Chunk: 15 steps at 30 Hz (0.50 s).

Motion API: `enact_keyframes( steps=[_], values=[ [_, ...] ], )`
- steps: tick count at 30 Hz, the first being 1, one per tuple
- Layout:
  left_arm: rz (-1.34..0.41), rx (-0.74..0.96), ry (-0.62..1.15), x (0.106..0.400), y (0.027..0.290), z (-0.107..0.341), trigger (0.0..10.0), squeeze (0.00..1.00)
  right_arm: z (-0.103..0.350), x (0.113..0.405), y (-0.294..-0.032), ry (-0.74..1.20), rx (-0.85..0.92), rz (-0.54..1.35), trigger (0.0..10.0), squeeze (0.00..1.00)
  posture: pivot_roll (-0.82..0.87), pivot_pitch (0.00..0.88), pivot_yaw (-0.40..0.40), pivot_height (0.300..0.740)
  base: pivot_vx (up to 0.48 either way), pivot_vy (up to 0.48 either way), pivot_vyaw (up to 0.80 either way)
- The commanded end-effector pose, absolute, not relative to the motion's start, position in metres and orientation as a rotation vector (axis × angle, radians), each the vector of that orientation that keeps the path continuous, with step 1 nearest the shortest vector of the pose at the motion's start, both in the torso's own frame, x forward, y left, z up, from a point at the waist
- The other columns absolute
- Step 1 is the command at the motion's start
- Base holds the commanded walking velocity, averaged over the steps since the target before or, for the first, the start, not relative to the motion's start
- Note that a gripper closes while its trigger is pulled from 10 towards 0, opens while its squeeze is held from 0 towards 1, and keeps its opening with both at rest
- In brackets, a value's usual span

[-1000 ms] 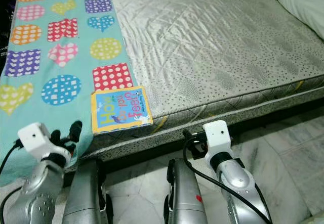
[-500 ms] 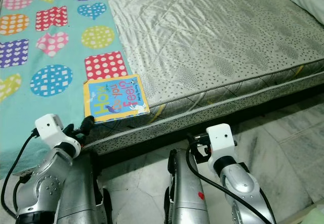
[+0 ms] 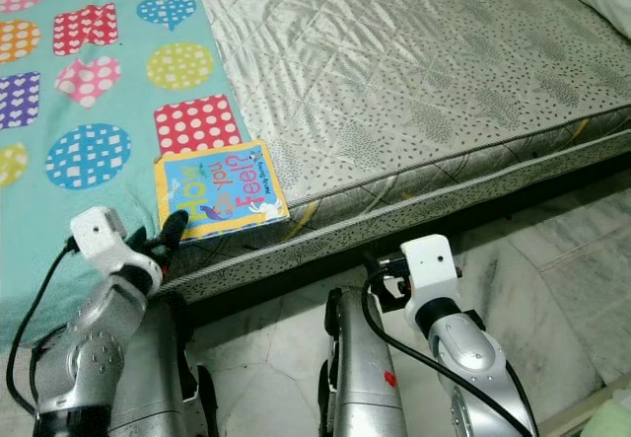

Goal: Clean up the room

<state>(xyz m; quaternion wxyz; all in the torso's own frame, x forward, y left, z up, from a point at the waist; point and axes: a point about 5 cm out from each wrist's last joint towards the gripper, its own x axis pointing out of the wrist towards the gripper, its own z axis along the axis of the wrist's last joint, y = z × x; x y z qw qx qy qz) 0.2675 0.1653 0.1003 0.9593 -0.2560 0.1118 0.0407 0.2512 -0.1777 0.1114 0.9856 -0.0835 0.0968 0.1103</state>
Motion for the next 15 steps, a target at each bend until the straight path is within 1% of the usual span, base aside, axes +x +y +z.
enact_keyframes(
  steps=[1, 3, 6, 15],
  values=[
    [0.117, -0.508, 0.236, 0.255, 0.165, 0.100, 10.0, 0.00, 0.107, 0.249, -0.180, 0.208, -0.163, 0.218, 10.0, 0.00, -0.09, 0.258, -0.037, 0.498, 0.000, 0.000, 0.00],
    [0.150, -0.503, 0.210, 0.243, 0.169, 0.103, 10.0, 0.00, 0.107, 0.250, -0.180, 0.206, -0.158, 0.218, 10.0, 0.00, -0.08, 0.258, -0.037, 0.498, 0.000, 0.000, 0.00],
    [0.148, -0.491, 0.165, 0.238, 0.172, 0.112, 10.0, 0.00, 0.107, 0.250, -0.180, 0.206, -0.156, 0.217, 10.0, 0.00, -0.08, 0.257, -0.038, 0.498, 0.000, 0.000, 0.00],
    [0.056, -0.441, 0.005, 0.260, 0.170, 0.153, 10.0, 0.00, 0.106, 0.253, -0.180, 0.202, -0.155, 0.217, 10.0, 0.00, -0.08, 0.251, -0.039, 0.498, 0.000, 0.000, 0.00]
  ],
)
